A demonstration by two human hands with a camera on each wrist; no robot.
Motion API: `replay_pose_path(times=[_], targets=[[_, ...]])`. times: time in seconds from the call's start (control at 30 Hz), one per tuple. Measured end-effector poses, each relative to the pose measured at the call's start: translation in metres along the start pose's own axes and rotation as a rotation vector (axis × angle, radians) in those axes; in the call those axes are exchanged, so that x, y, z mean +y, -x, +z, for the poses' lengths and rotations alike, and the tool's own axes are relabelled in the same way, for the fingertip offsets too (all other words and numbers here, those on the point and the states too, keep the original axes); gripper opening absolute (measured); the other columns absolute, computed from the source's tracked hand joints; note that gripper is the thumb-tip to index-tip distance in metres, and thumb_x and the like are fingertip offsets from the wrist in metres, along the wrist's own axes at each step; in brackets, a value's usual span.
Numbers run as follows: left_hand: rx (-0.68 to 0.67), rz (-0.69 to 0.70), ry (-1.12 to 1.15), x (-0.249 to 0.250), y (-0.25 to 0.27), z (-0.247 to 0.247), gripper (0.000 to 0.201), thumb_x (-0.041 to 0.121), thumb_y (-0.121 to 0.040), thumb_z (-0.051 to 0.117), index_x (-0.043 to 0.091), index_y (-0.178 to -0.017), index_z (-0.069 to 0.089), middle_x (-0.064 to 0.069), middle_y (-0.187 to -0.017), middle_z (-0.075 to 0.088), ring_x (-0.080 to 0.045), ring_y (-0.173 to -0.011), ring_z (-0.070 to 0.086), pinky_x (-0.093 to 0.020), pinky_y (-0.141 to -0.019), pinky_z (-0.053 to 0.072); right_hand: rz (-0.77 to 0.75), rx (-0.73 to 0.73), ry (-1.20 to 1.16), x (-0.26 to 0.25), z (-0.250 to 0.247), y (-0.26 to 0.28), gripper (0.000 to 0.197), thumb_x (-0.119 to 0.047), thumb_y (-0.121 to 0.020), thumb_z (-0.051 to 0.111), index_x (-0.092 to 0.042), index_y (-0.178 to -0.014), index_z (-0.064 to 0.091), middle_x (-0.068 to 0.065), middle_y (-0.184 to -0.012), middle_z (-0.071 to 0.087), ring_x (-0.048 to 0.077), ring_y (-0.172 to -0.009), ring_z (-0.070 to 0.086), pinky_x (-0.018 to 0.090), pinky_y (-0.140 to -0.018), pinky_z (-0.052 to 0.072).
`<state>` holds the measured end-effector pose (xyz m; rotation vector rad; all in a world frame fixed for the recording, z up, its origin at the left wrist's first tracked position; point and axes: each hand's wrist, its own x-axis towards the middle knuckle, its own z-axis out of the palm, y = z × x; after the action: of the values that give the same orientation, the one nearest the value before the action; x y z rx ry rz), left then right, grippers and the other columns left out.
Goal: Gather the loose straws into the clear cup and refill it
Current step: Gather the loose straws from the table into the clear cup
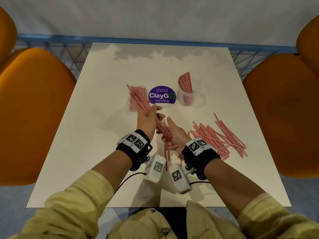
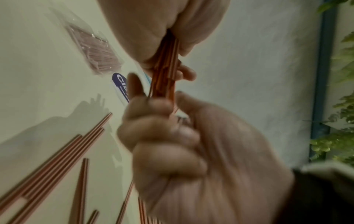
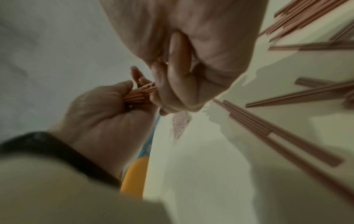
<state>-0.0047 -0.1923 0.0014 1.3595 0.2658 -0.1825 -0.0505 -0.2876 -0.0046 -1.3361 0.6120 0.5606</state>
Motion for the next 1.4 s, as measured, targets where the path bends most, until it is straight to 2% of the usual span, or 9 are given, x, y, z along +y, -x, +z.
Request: replay_pose_path(times=[0.23, 0.33, 0.43, 0.6, 0.73, 0.83, 1.1, 1.23, 1.4], targets=[[0.006, -0.051, -0.073, 0.004, -0.001, 0.002, 0.025, 0.026, -0.097, 0.046, 0.004, -0.107, 0.049, 0.006, -0.067, 0.061, -0.008, -0.05, 0.056, -0.022, -0.051, 0.047, -0.132, -0.132, -0.095, -0.009, 0.007, 0.004, 0.025, -0.03, -0.094, 0.038, -0.01, -0.082, 0.046, 0.008, -0.065, 0.047, 0.007, -0.032, 0.034, 0.011, -0.029, 0.019], [-0.017, -0.143, -0.016, 0.004, 0.0, 0.003, 0.033, 0.031, -0.096, 0.043, 0.005, -0.113, 0.052, 0.003, -0.072, 0.07, -0.014, -0.059, 0.061, -0.027, -0.063, 0.054, -0.227, -0.116, 0.353, -0.013, 0.012, 0.013, 0.002, -0.013, -0.089, 0.043, -0.013, -0.091, 0.042, 0.006, -0.066, 0.051, 0.012, -0.039, 0.041, 0.016, -0.032, 0.027], [-0.016, -0.172, 0.022, 0.002, 0.001, 0.001, 0.032, 0.035, -0.095, 0.042, 0.009, -0.112, 0.053, 0.003, -0.078, 0.077, -0.026, -0.077, 0.058, -0.042, -0.086, 0.051, -0.278, -0.069, 0.653, -0.017, 0.014, 0.014, 0.017, -0.03, -0.093, 0.042, -0.021, -0.107, 0.042, 0.004, -0.074, 0.063, 0.02, -0.05, 0.06, 0.024, -0.044, 0.048], [-0.062, -0.194, -0.024, 0.006, 0.008, 0.002, 0.03, 0.033, -0.095, 0.043, 0.009, -0.108, 0.057, 0.007, -0.094, 0.074, -0.017, -0.063, 0.057, -0.026, -0.05, 0.041, -0.449, 0.071, 0.712, -0.018, 0.015, 0.008, 0.03, -0.022, -0.092, 0.043, -0.016, -0.121, 0.048, 0.001, -0.068, 0.062, 0.018, -0.054, 0.059, 0.026, -0.051, 0.048], [-0.083, -0.191, -0.031, 0.008, 0.009, 0.003, 0.027, 0.02, -0.087, 0.057, 0.006, -0.11, 0.062, 0.009, -0.089, 0.062, -0.015, -0.092, 0.058, -0.024, -0.073, 0.047, -0.494, 0.129, 0.671, -0.012, 0.02, 0.002, 0.031, -0.018, -0.095, 0.041, -0.006, -0.123, 0.047, 0.002, -0.085, 0.057, 0.017, -0.076, 0.052, 0.029, -0.07, 0.04], [-0.085, -0.122, 0.007, 0.016, 0.006, 0.002, 0.016, 0.017, -0.086, 0.061, 0.013, -0.1, 0.056, 0.001, -0.089, 0.066, -0.019, -0.081, 0.065, -0.029, -0.069, 0.051, -0.521, 0.088, 0.664, -0.012, 0.02, 0.001, 0.018, -0.014, -0.094, 0.039, -0.01, -0.109, 0.048, -0.003, -0.072, 0.053, 0.012, -0.063, 0.049, 0.026, -0.063, 0.042], [0.071, 0.151, 0.078, 0.052, -0.017, -0.004, 0.04, 0.03, -0.1, 0.035, 0.031, -0.137, 0.02, 0.002, -0.095, 0.066, -0.011, -0.05, 0.061, -0.022, -0.052, 0.054, -0.512, 0.054, 0.728, -0.01, 0.017, 0.003, 0.013, -0.018, -0.092, 0.042, -0.016, -0.079, 0.042, -0.002, -0.064, 0.045, 0.012, -0.056, 0.04, 0.024, -0.057, 0.033], [0.113, 0.209, -0.027, 0.046, -0.022, -0.001, 0.025, 0.022, -0.102, 0.028, 0.017, -0.112, 0.05, 0.002, -0.08, 0.057, -0.014, -0.054, 0.055, -0.027, -0.055, 0.053, -0.465, 0.049, 0.682, -0.014, 0.021, 0.002, 0.015, -0.021, -0.089, 0.047, -0.015, -0.075, 0.045, -0.001, -0.062, 0.047, 0.018, -0.06, 0.044, 0.031, -0.063, 0.037], [0.099, 0.175, -0.115, 0.036, -0.012, 0.006, 0.018, 0.022, -0.101, 0.033, 0.021, -0.088, 0.045, 0.006, -0.074, 0.053, -0.016, -0.057, 0.057, -0.035, -0.064, 0.056, -0.383, 0.002, 0.511, -0.024, 0.021, 0.01, 0.012, -0.02, -0.088, 0.051, -0.017, -0.077, 0.049, 0.0, -0.056, 0.046, 0.012, -0.048, 0.04, 0.023, -0.046, 0.034]])
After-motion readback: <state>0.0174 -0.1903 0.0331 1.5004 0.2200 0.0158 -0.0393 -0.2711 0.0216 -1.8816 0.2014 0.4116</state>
